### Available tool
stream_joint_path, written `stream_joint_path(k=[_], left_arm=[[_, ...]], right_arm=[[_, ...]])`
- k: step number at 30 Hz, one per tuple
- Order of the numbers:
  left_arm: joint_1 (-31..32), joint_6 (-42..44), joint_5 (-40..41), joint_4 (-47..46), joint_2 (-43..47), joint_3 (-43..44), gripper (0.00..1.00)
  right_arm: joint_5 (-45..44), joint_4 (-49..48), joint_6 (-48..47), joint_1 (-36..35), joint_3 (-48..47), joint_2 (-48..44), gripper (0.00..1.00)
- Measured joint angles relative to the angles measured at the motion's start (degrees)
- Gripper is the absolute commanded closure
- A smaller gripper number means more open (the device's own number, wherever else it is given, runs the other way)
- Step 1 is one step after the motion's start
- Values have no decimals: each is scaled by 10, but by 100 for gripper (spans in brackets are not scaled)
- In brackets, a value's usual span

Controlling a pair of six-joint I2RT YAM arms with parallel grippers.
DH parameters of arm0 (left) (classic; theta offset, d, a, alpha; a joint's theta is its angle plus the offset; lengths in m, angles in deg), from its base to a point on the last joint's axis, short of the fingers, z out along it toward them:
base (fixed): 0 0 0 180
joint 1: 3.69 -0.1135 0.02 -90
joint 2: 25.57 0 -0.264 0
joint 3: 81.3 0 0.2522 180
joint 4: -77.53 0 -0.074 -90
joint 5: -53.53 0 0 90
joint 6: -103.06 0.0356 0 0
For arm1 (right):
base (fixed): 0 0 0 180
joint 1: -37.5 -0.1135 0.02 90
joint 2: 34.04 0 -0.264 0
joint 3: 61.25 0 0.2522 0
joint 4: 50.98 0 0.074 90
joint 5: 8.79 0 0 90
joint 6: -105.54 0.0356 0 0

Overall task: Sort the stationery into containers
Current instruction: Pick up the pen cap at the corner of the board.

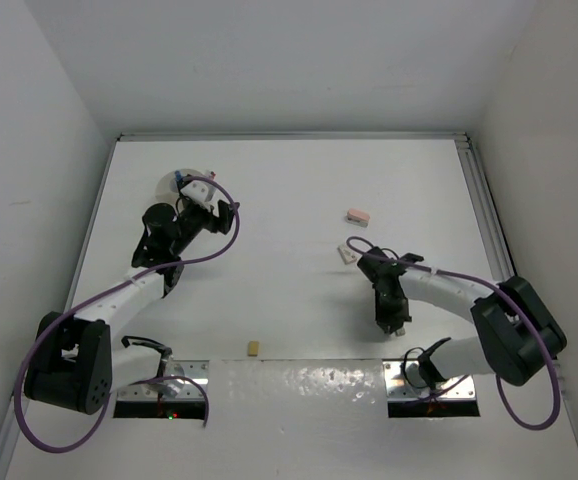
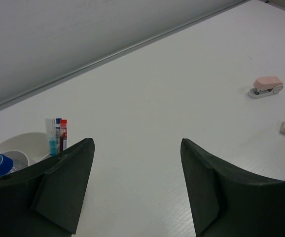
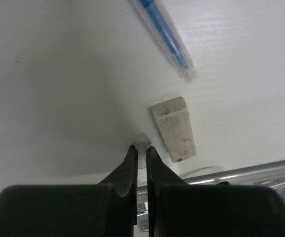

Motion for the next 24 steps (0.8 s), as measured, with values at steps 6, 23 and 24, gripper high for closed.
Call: stream_joint_path(k=[6, 23, 24], left_arm=[[0, -16, -54, 0, 7, 0, 31], [0, -155, -377, -10, 32, 88, 46], [0, -156, -385, -10, 33, 90, 44]], right_arm=[[7, -57, -125, -31, -43, -35, 100], [306, -552, -471, -49, -212, 7, 100], [322, -564, -475, -50, -212, 7, 100]])
